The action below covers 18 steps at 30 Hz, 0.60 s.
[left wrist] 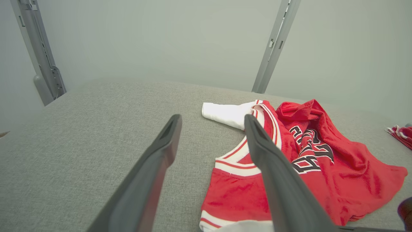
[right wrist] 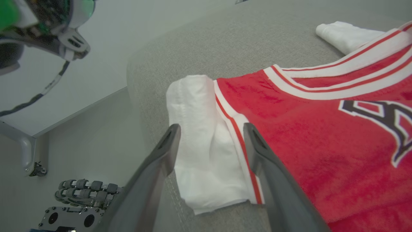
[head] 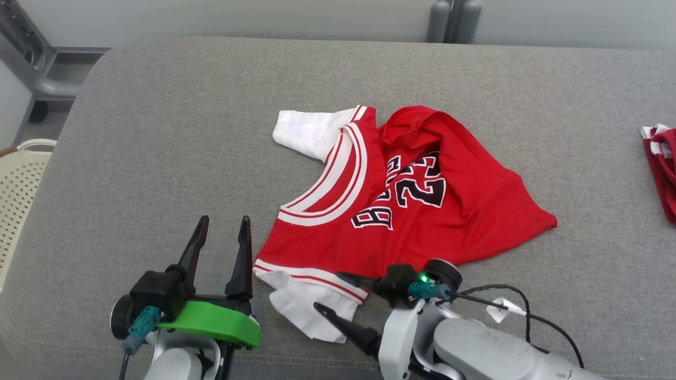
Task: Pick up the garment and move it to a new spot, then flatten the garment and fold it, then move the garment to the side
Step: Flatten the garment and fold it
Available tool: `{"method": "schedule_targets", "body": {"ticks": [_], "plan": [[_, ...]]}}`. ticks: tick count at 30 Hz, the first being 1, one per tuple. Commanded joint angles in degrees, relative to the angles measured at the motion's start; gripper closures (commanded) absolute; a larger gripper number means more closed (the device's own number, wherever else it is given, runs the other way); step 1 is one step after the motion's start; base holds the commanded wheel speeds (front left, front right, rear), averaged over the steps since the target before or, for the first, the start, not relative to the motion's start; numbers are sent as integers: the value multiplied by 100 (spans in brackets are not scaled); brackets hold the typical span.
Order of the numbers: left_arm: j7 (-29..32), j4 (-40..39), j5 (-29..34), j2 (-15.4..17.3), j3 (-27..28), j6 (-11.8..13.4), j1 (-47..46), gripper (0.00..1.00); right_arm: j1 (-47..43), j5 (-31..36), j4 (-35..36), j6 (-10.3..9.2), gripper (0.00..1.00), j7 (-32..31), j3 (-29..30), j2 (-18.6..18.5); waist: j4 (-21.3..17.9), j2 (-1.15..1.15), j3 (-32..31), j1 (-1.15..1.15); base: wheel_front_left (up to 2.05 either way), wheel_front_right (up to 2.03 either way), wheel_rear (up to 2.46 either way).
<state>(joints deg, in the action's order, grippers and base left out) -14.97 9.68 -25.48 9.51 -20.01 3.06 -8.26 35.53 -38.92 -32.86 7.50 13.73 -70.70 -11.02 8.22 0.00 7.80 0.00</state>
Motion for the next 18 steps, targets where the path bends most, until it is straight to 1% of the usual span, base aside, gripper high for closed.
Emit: {"method": "schedule_targets", "body": {"ticks": [1, 4, 7, 11, 14, 18], "plan": [[-19, 9, 20, 35, 14, 7, 13, 0, -58, -70, 107, -2, 0, 58, 160, -92, -124, 0, 5, 0, 0, 0, 0], [50, 73, 53, 79, -42, -54, -132, 0, -171, -88, 353, -2, 0, 110, 715, -283, -286, 0, 22, 0, 0, 0, 0], [167, 210, 116, 115, -150, -131, -365, 0, -286, 93, 568, -2, 0, 132, 1389, -486, -460, 0, 57, 0, 0, 0, 0], [369, 525, 184, 67, -331, -285, -802, 0, -547, 386, 808, -2, 0, 145, 2447, -687, -668, 0, 122, 0, 0, 0, 0], [503, 858, 200, -18, -434, -404, -1214, 0, -763, 707, 966, -2, 0, 138, 3282, -753, -808, 0, 197, 0, 0, 0, 0], [718, 1451, 195, -102, -523, -546, -1778, 0, -1049, 1143, 1308, -1, 0, 4, 4173, -644, -1002, 0, 334, 0, 0, 0, 0]]}}
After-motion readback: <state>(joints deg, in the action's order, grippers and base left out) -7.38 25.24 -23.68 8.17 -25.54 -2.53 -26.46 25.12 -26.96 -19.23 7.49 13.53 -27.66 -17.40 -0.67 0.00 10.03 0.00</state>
